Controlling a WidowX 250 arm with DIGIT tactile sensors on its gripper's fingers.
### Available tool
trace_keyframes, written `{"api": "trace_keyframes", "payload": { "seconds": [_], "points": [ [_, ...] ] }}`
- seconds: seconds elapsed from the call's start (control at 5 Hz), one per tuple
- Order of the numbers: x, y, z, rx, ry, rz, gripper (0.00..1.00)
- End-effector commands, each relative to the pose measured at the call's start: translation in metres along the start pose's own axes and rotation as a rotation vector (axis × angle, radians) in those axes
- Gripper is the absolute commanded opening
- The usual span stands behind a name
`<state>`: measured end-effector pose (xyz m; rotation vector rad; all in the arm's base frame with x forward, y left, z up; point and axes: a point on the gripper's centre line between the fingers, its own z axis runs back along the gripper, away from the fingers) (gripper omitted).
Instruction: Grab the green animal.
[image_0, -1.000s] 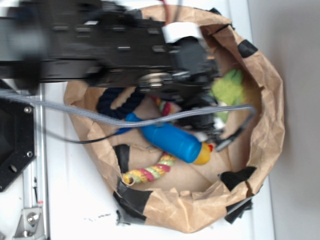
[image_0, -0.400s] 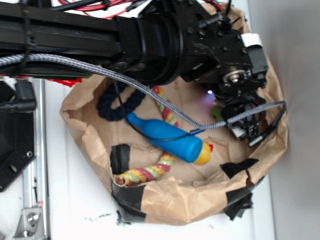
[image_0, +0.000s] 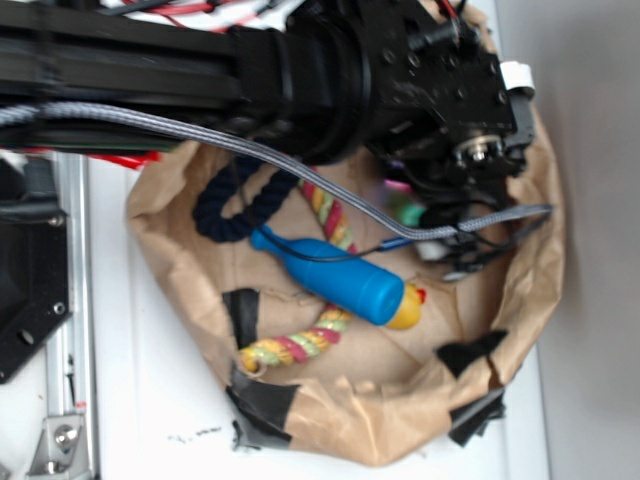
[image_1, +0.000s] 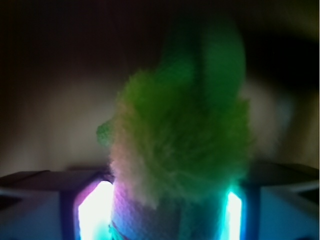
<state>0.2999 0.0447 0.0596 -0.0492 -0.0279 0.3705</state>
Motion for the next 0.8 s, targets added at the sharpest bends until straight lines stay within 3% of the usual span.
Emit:
{"api": "trace_keyframes", "payload": {
  "seconds": [0.0,0.2,0.6],
  "points": [
    [-0.036,0.000,0.126,0.003,-0.113,-0.357,0.00],
    [-0.046,-0.004,0.144,-0.009,-0.024,-0.460,0.00],
    [-0.054,0.007,0.136,0.036,0.023,-0.422,0.00]
  ]
}}
